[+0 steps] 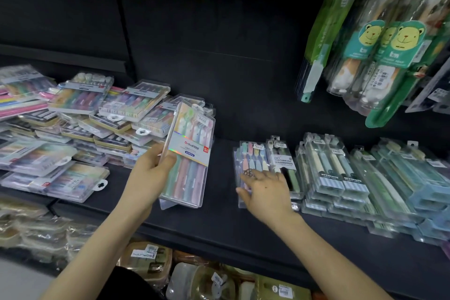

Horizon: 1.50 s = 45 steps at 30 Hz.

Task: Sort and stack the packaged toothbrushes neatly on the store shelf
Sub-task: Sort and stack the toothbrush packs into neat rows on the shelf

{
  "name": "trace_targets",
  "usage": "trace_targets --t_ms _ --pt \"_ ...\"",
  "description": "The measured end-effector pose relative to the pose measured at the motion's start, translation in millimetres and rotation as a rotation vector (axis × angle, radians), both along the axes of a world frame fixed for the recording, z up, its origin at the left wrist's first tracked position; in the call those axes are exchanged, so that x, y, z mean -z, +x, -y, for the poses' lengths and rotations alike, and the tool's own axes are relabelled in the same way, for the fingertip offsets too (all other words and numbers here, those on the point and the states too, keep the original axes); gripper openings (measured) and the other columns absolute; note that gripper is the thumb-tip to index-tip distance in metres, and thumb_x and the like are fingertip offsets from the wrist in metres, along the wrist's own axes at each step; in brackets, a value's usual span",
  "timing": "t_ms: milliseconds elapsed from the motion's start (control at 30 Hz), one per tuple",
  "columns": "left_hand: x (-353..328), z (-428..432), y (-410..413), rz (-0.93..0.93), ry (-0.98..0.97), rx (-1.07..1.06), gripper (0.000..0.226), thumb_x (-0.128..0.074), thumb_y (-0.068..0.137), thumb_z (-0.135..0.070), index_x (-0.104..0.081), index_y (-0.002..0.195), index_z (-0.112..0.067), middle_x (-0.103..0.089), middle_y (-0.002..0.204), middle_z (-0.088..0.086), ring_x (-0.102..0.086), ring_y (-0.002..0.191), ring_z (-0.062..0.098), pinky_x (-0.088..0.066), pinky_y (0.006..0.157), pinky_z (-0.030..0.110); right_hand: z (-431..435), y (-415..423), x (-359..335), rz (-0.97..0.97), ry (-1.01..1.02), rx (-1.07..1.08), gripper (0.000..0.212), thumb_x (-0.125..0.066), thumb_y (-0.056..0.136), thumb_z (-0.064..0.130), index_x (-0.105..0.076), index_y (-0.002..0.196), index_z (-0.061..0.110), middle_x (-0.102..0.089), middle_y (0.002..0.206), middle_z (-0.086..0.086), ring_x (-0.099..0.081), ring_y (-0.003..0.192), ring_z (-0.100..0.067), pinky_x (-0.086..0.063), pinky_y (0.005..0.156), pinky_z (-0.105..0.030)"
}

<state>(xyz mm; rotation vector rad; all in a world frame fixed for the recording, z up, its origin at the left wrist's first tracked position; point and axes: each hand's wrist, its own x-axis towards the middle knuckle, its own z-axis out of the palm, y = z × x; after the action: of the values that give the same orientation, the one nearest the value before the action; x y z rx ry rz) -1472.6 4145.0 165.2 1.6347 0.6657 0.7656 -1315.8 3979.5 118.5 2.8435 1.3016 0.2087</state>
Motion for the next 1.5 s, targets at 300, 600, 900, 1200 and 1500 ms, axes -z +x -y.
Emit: trace_targets --t_ms 300,600,900,1200,1500 --pt "17 42 19 -0.068 -0.366 0.130 0.021 -0.049 0.098 -0.013 -0.067 0.107 -0.007 -0.072 0.104 0.009 -0.064 0.107 0.025 -0.048 0.099 0.040 3 -39 -32 -1.238 0.925 -0.043 0.044 -0.067 0.088 0.008 -0.053 0.108 0.045 -0.074 0.084 0.016 -0.069 0.076 0.000 -0.050 0.059 -0.011" --pt "48 16 -7 -0.575 0.561 -0.237 0.039 -0.059 0.090 -0.041 -0.065 0.117 -0.014 -0.054 0.123 0.013 -0.047 0.110 0.034 -0.038 0.091 0.039 -1 -16 -26 -0.809 0.741 0.117 0.058 -0.065 0.087 0.012 -0.046 0.142 0.016 -0.062 0.109 0.004 -0.051 0.071 -0.002 -0.046 0.069 -0.013" --pt "58 10 18 -0.771 0.435 -0.205 0.095 -0.059 0.072 -0.073 -0.028 0.143 -0.019 -0.024 0.144 0.018 -0.030 0.128 0.036 -0.038 0.098 0.040 -53 -23 -11 -0.460 0.399 0.125 0.033 -0.048 0.097 0.017 -0.054 0.127 0.004 -0.064 0.090 -0.009 -0.063 0.084 -0.022 -0.047 0.075 -0.028" --pt "52 -2 13 -0.815 0.325 -0.090 0.077 -0.065 0.074 -0.055 -0.038 0.134 -0.015 -0.035 0.132 0.023 -0.038 0.119 0.039 -0.038 0.100 0.041 -59 -27 0 -0.113 -0.025 -0.078 0.035 -0.047 0.095 0.040 -0.067 0.110 0.015 -0.054 0.120 -0.005 -0.043 0.117 -0.027 -0.040 0.087 -0.035" --pt "44 -18 -15 -0.937 0.506 -0.044 0.089 -0.058 0.074 -0.071 -0.035 0.142 -0.019 -0.035 0.140 0.017 -0.043 0.124 0.034 -0.042 0.096 0.037 -76 5 8 -0.062 -0.150 -0.104 0.044 -0.033 0.100 0.037 -0.050 0.131 0.011 -0.048 0.135 -0.012 -0.042 0.122 -0.032 -0.034 0.100 -0.039"
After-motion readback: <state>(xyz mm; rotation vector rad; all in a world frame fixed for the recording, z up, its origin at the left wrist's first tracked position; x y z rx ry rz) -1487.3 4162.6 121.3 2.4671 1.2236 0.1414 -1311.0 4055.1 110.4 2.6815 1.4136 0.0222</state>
